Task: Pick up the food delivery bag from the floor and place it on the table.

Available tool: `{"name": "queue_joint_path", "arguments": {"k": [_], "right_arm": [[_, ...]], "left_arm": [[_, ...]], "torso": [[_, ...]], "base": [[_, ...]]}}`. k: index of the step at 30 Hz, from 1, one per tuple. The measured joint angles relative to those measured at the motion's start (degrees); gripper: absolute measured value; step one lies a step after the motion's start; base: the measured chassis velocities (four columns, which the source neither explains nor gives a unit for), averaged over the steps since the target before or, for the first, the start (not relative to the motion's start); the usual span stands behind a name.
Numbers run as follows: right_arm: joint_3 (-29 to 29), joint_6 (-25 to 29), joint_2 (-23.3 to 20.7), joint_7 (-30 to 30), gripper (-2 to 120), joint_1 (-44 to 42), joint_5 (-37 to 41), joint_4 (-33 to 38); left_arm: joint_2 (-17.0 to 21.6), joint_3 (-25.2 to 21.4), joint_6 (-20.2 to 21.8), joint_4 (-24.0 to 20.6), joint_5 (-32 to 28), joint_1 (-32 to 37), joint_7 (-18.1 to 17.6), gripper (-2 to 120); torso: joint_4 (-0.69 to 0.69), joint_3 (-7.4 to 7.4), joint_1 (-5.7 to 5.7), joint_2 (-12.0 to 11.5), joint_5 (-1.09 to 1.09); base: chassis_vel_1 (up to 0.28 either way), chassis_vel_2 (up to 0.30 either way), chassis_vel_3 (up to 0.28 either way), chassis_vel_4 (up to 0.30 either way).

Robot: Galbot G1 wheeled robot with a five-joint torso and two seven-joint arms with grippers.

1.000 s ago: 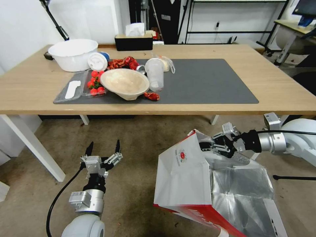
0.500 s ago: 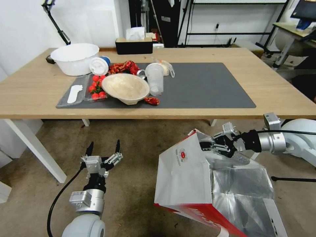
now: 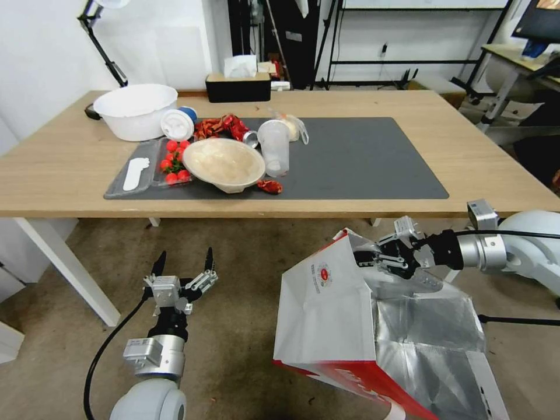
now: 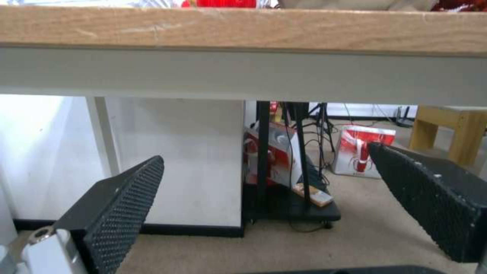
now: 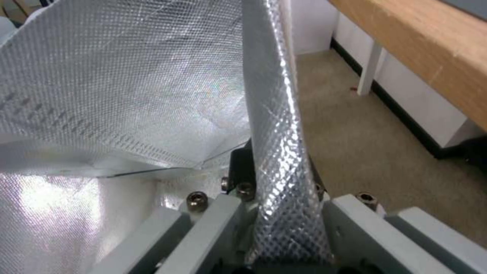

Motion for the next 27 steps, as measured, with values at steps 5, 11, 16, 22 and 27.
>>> {"name": "queue_joint_path", "arguments": {"k": [5,11,16,22,27], "right_arm": [[0.0,0.0,0.0,0.0,0,0.0,0.0,0.0],[0.0,0.0,-0.1,0.0,0,-0.1,0.0,0.1],[0.0,0.0,-0.1,-0.2,0,-0.2,-0.1,0.1],[-0.1,0.0,-0.1,-0.2,0,-0.1,-0.1,0.0],[-0.1,0.0,-0.2,-0.2,0,-0.1,-0.1,0.0]], "left_arm": [[0.0,0.0,0.0,0.0,0.0,0.0,0.0,100],[0.0,0.0,0.0,0.0,0.0,0.0,0.0,100],[0.1,0.1,0.0,0.0,0.0,0.0,0.0,100],[0.1,0.1,0.0,0.1,0.0,-0.1,0.0,100],[0.1,0.2,0.0,0.2,0.0,-0.2,0.0,100]], "torso": [[0.0,0.43,0.27,0.7,0.0],[0.0,1.75,1.07,2.8,0.0],[0.0,3.14,1.99,5.1,0.0],[0.0,4.43,2.9,7.3,0.0],[0.0,5.15,3.46,8.6,0.0]], "base": [[0.0,0.0,0.0,0.0],[0.0,0.0,0.0,0.0],[0.0,0.0,0.0,0.0],[0.0,0.0,0.0,0.0],[0.0,0.0,0.0,0.0]]}}
